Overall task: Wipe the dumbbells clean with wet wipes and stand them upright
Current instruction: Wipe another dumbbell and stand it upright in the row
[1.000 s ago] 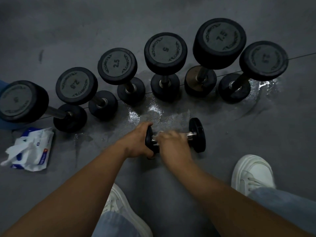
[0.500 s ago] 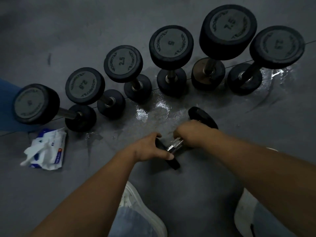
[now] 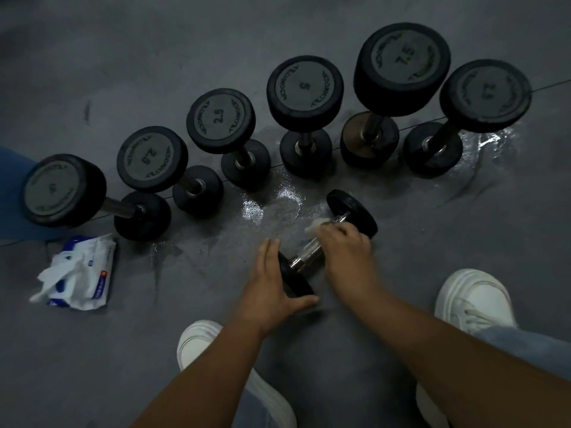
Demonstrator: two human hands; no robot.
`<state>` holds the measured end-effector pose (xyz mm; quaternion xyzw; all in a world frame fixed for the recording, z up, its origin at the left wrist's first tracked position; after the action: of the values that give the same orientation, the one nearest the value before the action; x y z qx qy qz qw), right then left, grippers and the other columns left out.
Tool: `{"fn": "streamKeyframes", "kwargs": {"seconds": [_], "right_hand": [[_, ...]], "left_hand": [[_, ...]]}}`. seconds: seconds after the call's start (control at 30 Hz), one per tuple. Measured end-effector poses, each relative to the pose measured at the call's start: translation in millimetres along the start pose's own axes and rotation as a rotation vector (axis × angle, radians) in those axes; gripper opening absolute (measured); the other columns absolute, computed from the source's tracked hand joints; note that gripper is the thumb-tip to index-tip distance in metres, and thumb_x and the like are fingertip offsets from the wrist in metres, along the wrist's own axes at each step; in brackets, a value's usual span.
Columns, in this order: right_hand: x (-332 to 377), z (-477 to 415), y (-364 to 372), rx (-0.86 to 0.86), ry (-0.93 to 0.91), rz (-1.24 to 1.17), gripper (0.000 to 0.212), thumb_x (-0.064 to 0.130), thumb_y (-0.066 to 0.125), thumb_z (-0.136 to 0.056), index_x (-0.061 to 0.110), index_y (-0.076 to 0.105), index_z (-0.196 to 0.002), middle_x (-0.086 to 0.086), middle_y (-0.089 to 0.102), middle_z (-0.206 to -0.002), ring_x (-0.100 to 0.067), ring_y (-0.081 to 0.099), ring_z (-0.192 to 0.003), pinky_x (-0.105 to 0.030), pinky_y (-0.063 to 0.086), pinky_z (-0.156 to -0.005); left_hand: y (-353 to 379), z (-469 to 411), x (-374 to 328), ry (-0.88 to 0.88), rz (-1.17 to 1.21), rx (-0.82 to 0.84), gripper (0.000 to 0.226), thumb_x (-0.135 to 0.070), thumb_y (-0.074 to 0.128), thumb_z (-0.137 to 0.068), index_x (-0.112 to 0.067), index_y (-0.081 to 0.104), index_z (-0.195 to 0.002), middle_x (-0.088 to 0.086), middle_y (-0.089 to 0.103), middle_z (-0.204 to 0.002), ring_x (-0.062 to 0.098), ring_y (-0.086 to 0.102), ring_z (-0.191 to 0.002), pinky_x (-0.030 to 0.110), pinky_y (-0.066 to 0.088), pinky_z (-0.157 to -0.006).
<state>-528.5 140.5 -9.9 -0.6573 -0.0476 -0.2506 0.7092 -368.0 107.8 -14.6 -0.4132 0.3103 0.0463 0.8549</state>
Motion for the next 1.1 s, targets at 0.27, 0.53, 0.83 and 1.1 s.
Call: {"fn": "streamKeyframes", "kwargs": {"seconds": [0.27, 0.53, 0.83, 1.1], "right_hand": [[8.9, 13.2, 23.1, 0.134, -0.078, -0.21, 0.042, 0.016, 0.056, -0.082, 0.018, 0.056, -0.124, 0.003, 0.052, -0.134, -0.024, 0.052, -0.107, -0.035, 0.047, -0.088], [5.6, -15.4, 1.1, 0.104, 0.062, -0.352, 0.022, 0.009, 0.051, -0.087, 0.03, 0.057, -0.083, 0.006, 0.056, -0.098, -0.007, 0.06, -0.087, -0.031, 0.05, -0.083], [10.4, -40.7, -3.3, 0.201, 0.089, -0.192, 0.015, 0.013, 0.056, -0.087, 0.02, 0.065, -0.096, -0.006, 0.063, -0.102, -0.027, 0.062, -0.094, -0.03, 0.048, -0.075], [14.4, -30.8, 2.7, 0.192, 0.104, -0.286, 0.016, 0.012, 0.058, -0.086, 0.017, 0.066, -0.098, -0.006, 0.061, -0.102, -0.025, 0.06, -0.095, -0.028, 0.046, -0.079]], "left_hand": [[-1.3, -11.2, 9.2, 0.004, 0.118, -0.078, 0.129, -0.043, 0.094, -0.052, -0.026, 0.016, -0.153, -0.003, 0.028, -0.149, 0.008, 0.038, -0.127, 0.016, 0.03, -0.1], [-4.3, -18.3, 15.7, -0.014, 0.199, -0.05, 0.123, -0.039, 0.094, -0.052, -0.028, 0.021, -0.15, -0.003, 0.034, -0.141, 0.009, 0.04, -0.126, 0.018, 0.031, -0.102], [-5.3, -19.2, 15.3, -0.024, 0.217, -0.047, 0.123, -0.037, 0.095, -0.052, -0.027, 0.022, -0.15, -0.005, 0.034, -0.139, 0.008, 0.039, -0.125, 0.017, 0.031, -0.101], [-5.6, -20.4, 15.6, -0.024, 0.22, -0.047, 0.12, -0.033, 0.095, -0.053, -0.025, 0.024, -0.149, -0.007, 0.034, -0.135, 0.006, 0.04, -0.121, 0.015, 0.031, -0.099]]}}
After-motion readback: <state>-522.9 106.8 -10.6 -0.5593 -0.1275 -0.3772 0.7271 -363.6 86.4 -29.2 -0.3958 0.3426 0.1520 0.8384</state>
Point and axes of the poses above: each hand's wrist, its own z-axis away from the middle knuckle, its own y-axis out of the palm, x = y × z, the point moved 5 cm from there along -z, towards the middle knuckle
